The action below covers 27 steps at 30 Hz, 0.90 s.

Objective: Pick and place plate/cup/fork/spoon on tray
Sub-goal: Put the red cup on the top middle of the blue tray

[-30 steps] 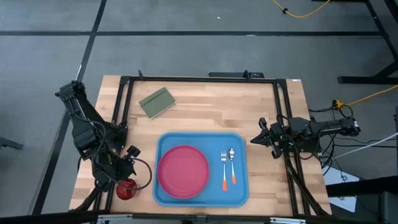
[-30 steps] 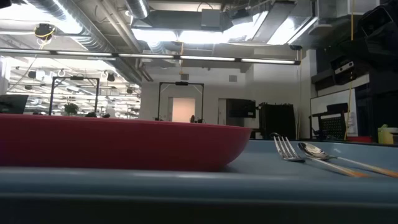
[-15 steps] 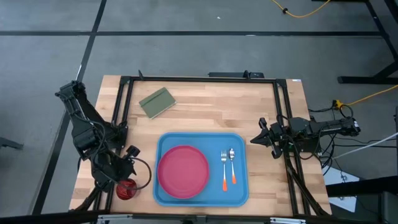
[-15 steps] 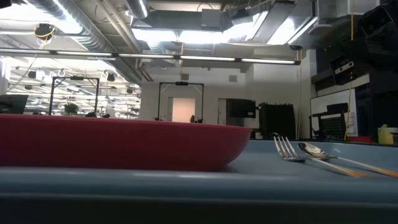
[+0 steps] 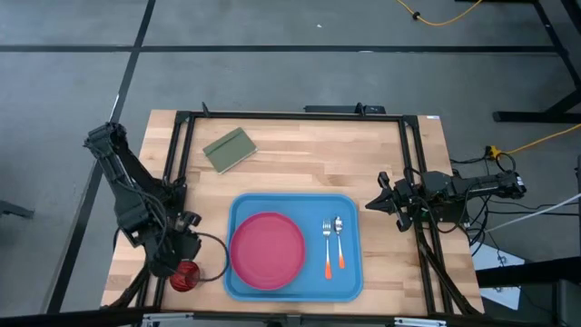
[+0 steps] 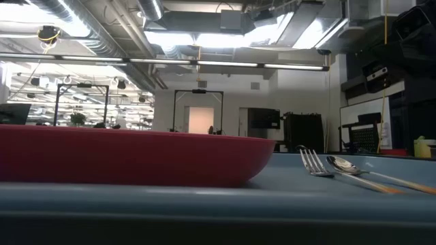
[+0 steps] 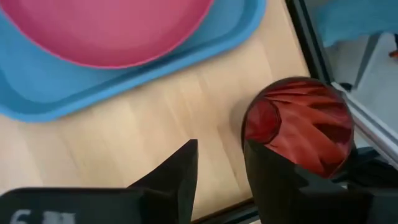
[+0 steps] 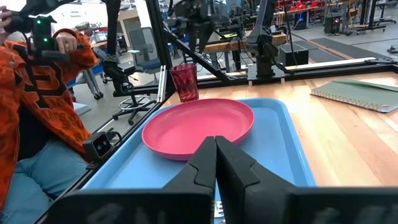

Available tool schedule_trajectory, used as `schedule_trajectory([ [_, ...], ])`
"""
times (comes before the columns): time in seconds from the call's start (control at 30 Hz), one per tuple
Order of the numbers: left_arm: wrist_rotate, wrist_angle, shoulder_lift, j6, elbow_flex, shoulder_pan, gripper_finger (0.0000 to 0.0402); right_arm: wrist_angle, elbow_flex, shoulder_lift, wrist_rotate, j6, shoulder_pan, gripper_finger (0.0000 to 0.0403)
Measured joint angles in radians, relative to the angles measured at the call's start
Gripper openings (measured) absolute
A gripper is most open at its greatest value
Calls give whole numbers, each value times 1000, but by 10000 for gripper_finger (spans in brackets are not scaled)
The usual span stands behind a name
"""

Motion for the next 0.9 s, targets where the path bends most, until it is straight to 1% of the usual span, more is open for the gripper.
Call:
schedule_trajectory([
  [0.2, 46, 1, 67, -34, -17, -30, 125, 0, 0, 0, 0, 0, 0, 8],
  [0.37, 47, 0, 109, -84, -17, -40, 125, 0, 0, 0, 0, 0, 0, 8],
  [0.7, 47, 5, 184, -87, -17, -40, 125, 0, 0, 0, 0, 0, 0, 8],
  [0.9, 42, 44, 232, -86, -17, -40, 125, 0, 0, 0, 0, 0, 0, 8],
])
